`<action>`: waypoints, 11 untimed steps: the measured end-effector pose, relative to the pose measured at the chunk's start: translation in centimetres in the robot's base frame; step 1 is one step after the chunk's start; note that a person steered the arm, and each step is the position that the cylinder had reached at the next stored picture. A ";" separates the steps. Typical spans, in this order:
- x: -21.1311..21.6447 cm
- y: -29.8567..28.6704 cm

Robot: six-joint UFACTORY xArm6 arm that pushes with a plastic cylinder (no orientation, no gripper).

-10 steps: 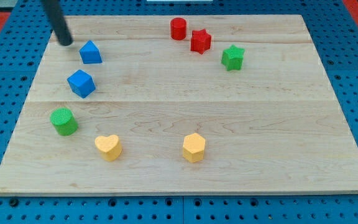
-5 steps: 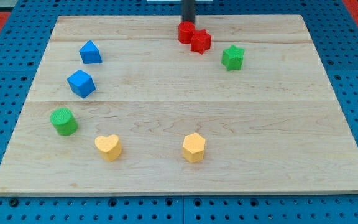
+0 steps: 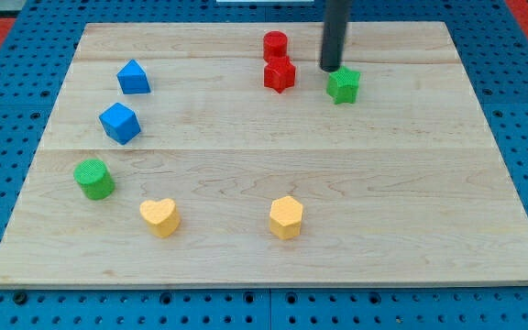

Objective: Place the green star towards the top right side of the yellow hexagon

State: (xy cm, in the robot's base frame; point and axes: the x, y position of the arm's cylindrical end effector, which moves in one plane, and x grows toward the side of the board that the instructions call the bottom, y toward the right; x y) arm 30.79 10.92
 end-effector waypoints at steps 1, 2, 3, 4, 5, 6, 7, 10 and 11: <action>6.1 0.6; 9.3 0.3; 9.4 1.3; 9.5 3.0; 12.2 2.5; 15.5 2.4; 14.0 2.8; 21.3 4.2; 21.1 -0.2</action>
State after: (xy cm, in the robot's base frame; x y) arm 51.89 10.69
